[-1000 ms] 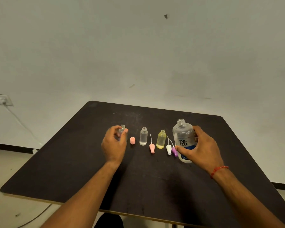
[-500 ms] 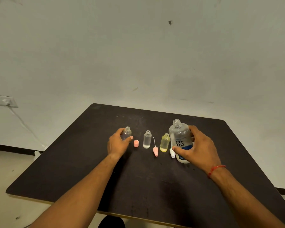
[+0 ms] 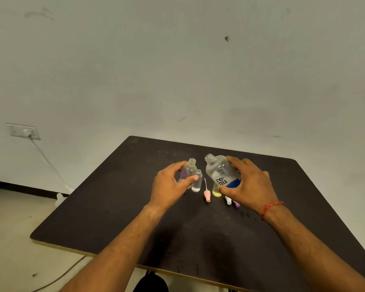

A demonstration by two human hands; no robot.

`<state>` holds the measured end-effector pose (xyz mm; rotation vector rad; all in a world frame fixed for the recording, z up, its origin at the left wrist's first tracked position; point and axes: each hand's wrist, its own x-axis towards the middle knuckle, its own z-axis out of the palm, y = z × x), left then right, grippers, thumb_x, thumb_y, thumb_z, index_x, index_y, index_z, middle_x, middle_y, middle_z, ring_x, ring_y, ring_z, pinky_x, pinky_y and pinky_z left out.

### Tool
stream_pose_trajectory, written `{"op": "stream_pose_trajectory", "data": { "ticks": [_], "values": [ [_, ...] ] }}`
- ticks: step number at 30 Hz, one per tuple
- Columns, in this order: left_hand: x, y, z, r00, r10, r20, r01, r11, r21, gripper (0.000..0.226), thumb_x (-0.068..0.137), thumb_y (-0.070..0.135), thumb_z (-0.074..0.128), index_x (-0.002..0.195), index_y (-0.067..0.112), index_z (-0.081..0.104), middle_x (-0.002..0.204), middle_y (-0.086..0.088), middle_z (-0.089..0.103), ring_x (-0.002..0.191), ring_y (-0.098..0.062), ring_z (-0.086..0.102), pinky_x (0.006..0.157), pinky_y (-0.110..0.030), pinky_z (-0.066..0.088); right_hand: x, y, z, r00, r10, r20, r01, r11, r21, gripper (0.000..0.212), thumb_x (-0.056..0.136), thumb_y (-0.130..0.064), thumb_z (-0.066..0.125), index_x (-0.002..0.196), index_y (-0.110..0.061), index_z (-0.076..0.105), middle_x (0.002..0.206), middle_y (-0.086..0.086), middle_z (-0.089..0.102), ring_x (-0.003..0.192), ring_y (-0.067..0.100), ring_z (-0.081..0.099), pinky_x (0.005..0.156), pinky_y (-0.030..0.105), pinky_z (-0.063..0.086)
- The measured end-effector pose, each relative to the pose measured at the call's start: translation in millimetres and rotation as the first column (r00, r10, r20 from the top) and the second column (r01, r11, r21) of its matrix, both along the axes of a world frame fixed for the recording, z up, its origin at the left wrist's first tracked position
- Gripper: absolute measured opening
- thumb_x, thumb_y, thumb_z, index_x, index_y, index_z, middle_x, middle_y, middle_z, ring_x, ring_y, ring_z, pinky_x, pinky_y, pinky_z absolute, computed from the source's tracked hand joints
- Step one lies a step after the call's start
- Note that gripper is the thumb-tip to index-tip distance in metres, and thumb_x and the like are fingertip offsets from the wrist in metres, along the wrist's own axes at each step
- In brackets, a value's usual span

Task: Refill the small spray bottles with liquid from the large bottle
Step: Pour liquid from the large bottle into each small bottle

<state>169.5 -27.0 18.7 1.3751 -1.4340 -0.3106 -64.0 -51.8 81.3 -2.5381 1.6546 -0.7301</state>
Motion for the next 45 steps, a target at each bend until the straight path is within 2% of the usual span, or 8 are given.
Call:
{"op": "stream_pose_trajectory", "data": {
  "ticks": [6,9,19,24,30,33,38,45],
  "values": [
    [-5.7,11.1,3.6,0.999,-0.045,0.010,0.045,0.999,0.008,0.044,0.075,0.055,0.078,0.115,0.041,0.069,0.101,0.030,0.068,0.101,0.006,0.063,0.086,-0.029,0.056,5.3,1.6,7.4,0.992,-0.016,-0.125,0.013,1.000,-0.023,0.083,0.071,-0.062,0.070,0.143,-0.043,0.033,0.116,-0.009,0.050,0.109,0.012,0.049,0.093,0.039,0.040],
    [-7.1,15.2,5.5,0.998,-0.060,0.027,0.060,0.998,0.020,0.043,0.075,0.056,0.077,0.115,0.042,0.068,0.102,0.030,0.067,0.100,0.009,0.062,0.086,-0.027,0.055,5.6,3.4,10.4,0.988,-0.016,-0.151,0.010,0.999,-0.041,0.081,0.071,-0.058,0.070,0.141,-0.044,0.034,0.114,-0.008,0.049,0.108,0.013,0.047,0.090,0.038,0.038],
    [-3.6,23.4,9.2,0.995,-0.044,0.089,0.039,0.997,0.061,0.054,0.078,0.054,0.078,0.126,0.034,0.066,0.118,0.016,0.069,0.105,0.000,0.062,0.093,-0.027,0.054,8.1,4.9,24.4,0.962,-0.033,-0.270,0.005,0.995,-0.102,0.079,0.074,-0.060,0.068,0.143,-0.045,0.032,0.113,-0.006,0.046,0.110,0.014,0.044,0.091,0.039,0.035],
    [-3.6,25.3,10.5,0.994,-0.046,0.097,0.039,0.997,0.066,0.053,0.078,0.053,0.078,0.126,0.033,0.066,0.117,0.016,0.070,0.104,-0.001,0.062,0.092,-0.027,0.054,9.0,4.6,30.7,0.951,-0.036,-0.308,-0.007,0.991,-0.136,0.079,0.074,-0.058,0.069,0.143,-0.047,0.032,0.119,-0.005,0.046,0.115,0.017,0.043,0.095,0.042,0.034],
    [-5.0,26.1,12.1,0.995,-0.053,0.085,0.046,0.996,0.076,0.053,0.078,0.053,0.078,0.126,0.032,0.067,0.118,0.015,0.070,0.104,-0.001,0.062,0.091,-0.024,0.053,8.3,2.8,34.6,0.946,-0.039,-0.322,-0.020,0.984,-0.177,0.078,0.074,-0.056,0.070,0.142,-0.046,0.034,0.117,-0.005,0.046,0.113,0.016,0.044,0.090,0.041,0.033],
    [-6.8,27.7,13.6,0.996,-0.053,0.074,0.048,0.996,0.075,0.050,0.078,0.050,0.080,0.123,0.032,0.068,0.117,0.015,0.070,0.101,0.002,0.060,0.088,-0.018,0.049,8.0,3.6,37.3,0.938,-0.044,-0.345,-0.023,0.982,-0.186,0.078,0.075,-0.055,0.070,0.143,-0.046,0.032,0.120,-0.005,0.045,0.115,0.017,0.042,0.092,0.041,0.032],
    [-8.7,28.3,14.4,0.997,-0.056,0.053,0.052,0.996,0.071,0.045,0.077,0.048,0.081,0.118,0.035,0.070,0.104,0.027,0.065,0.101,0.001,0.063,0.092,-0.030,0.055,9.3,3.7,42.1,0.924,-0.065,-0.377,-0.017,0.977,-0.212,0.078,0.076,-0.052,0.071,0.143,-0.046,0.032,0.122,-0.003,0.044,0.118,0.018,0.041,0.093,0.041,0.032],
    [-10.7,26.7,16.6,0.997,-0.046,0.062,0.041,0.997,0.071,0.046,0.077,0.047,0.082,0.119,0.032,0.071,0.097,0.033,0.059,0.092,0.011,0.058,0.092,-0.030,0.056,8.5,4.6,46.5,0.916,-0.071,-0.394,-0.025,0.972,-0.234,0.075,0.076,-0.043,0.070,0.142,-0.046,0.034,0.122,-0.003,0.043,0.117,0.019,0.040,0.091,0.042,0.031]
  ]
}}
